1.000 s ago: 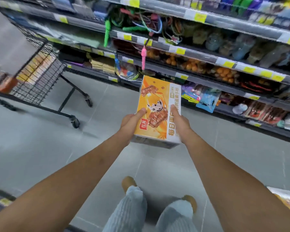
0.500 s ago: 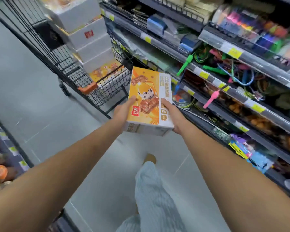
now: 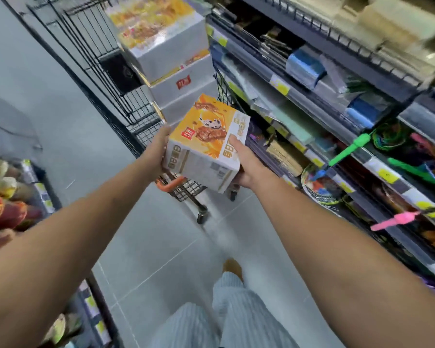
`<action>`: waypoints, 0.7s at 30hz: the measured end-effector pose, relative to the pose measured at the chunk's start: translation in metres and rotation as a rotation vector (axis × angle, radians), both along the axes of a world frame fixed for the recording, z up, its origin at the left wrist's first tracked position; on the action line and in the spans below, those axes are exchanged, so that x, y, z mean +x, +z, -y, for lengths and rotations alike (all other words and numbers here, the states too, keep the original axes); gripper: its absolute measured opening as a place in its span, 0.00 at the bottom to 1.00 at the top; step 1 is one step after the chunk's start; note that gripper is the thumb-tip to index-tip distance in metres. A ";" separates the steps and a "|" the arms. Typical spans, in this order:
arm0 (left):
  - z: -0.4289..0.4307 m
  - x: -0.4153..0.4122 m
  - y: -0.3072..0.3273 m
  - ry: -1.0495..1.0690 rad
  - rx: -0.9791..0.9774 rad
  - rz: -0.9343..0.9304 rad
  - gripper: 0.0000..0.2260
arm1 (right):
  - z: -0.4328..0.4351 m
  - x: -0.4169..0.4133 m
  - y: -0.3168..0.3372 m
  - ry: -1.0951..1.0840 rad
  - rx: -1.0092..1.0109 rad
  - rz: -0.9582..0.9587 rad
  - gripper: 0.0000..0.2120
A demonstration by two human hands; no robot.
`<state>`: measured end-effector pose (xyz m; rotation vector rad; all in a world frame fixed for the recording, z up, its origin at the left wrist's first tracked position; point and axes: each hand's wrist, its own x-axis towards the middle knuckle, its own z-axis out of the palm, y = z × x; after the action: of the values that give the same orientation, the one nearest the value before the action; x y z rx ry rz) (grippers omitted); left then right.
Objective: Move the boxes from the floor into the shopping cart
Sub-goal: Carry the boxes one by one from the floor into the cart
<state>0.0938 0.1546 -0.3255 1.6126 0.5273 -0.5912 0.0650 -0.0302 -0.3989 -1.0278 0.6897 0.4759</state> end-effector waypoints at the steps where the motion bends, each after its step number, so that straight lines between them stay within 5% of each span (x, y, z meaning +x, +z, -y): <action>1: -0.002 0.011 -0.003 0.030 0.013 0.008 0.21 | -0.005 0.014 -0.001 0.006 0.007 -0.026 0.18; 8: -0.008 0.056 -0.017 0.136 -0.175 -0.074 0.31 | -0.030 0.075 -0.012 0.002 0.023 -0.148 0.28; 11: -0.004 0.076 -0.027 0.099 -0.168 -0.187 0.35 | -0.040 0.091 -0.020 -0.065 0.053 -0.202 0.22; 16: 0.010 0.108 -0.057 0.017 0.020 -0.346 0.29 | -0.050 0.116 -0.043 -0.172 0.050 -0.257 0.26; 21: 0.001 0.145 -0.090 -0.058 -0.001 -0.389 0.22 | -0.058 0.140 -0.068 -0.290 0.055 -0.358 0.20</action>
<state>0.2393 0.1537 -0.4152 1.5208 0.7665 -0.9571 0.2052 0.0281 -0.4674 -0.7801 1.1214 0.4250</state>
